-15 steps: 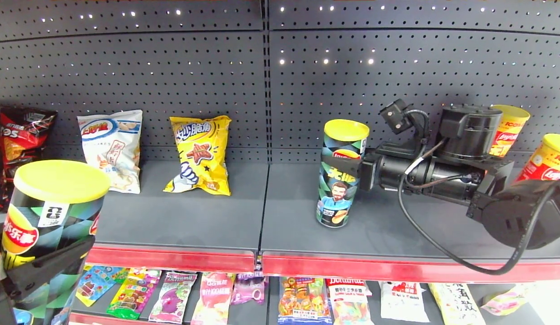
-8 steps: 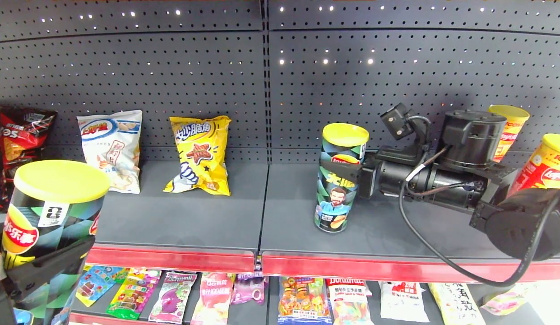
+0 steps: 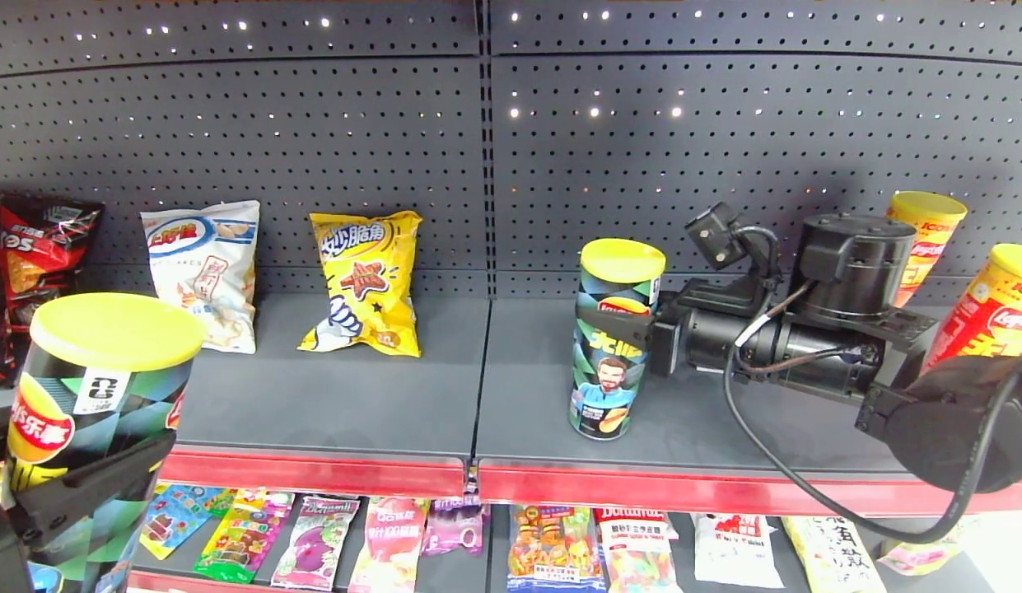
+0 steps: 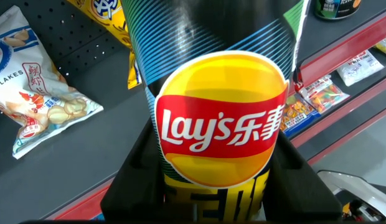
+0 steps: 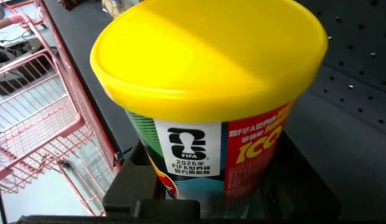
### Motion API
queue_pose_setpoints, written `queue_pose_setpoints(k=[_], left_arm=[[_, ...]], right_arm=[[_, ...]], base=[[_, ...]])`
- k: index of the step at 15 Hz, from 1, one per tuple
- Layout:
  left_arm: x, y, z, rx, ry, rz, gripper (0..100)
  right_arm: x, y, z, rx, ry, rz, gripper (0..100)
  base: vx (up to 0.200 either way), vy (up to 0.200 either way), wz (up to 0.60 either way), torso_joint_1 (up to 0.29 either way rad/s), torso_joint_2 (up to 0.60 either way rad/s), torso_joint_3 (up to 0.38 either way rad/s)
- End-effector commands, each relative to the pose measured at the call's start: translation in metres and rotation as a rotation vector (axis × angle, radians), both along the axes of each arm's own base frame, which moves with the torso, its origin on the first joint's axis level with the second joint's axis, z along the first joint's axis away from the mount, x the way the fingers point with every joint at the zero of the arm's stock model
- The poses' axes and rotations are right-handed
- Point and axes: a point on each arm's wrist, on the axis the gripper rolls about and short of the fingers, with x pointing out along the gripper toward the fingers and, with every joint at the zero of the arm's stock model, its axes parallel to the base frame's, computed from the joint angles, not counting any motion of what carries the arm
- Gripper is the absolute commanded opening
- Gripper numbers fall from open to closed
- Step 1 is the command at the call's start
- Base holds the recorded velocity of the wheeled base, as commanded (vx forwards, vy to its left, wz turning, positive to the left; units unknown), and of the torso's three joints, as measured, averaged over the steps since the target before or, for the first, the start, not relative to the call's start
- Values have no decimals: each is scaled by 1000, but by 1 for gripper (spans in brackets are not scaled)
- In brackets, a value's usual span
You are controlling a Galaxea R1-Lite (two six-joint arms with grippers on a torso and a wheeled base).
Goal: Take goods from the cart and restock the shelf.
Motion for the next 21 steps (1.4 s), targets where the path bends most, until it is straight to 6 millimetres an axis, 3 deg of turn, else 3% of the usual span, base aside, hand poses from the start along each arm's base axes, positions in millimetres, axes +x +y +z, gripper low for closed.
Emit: queue_pose_setpoints(k=[1, 16, 17, 21], left_arm=[[0, 0, 0, 0, 1, 0, 0], [0, 0, 0, 0, 0, 0, 0], [0, 0, 0, -1, 1, 1, 0], [0, 0, -1, -1, 4, 1, 0]], right_arm=[[-3, 6, -1, -2, 2, 19, 0], [-5, 6, -13, -24, -6, 24, 0], [-4, 5, -14, -28, -7, 23, 100], [-6, 5, -12, -25, -11, 25, 100]], base=[[0, 0, 0, 0, 0, 0], [0, 0, 0, 0, 0, 0], [0, 0, 0, 0, 0, 0], [0, 0, 0, 0, 0, 0]])
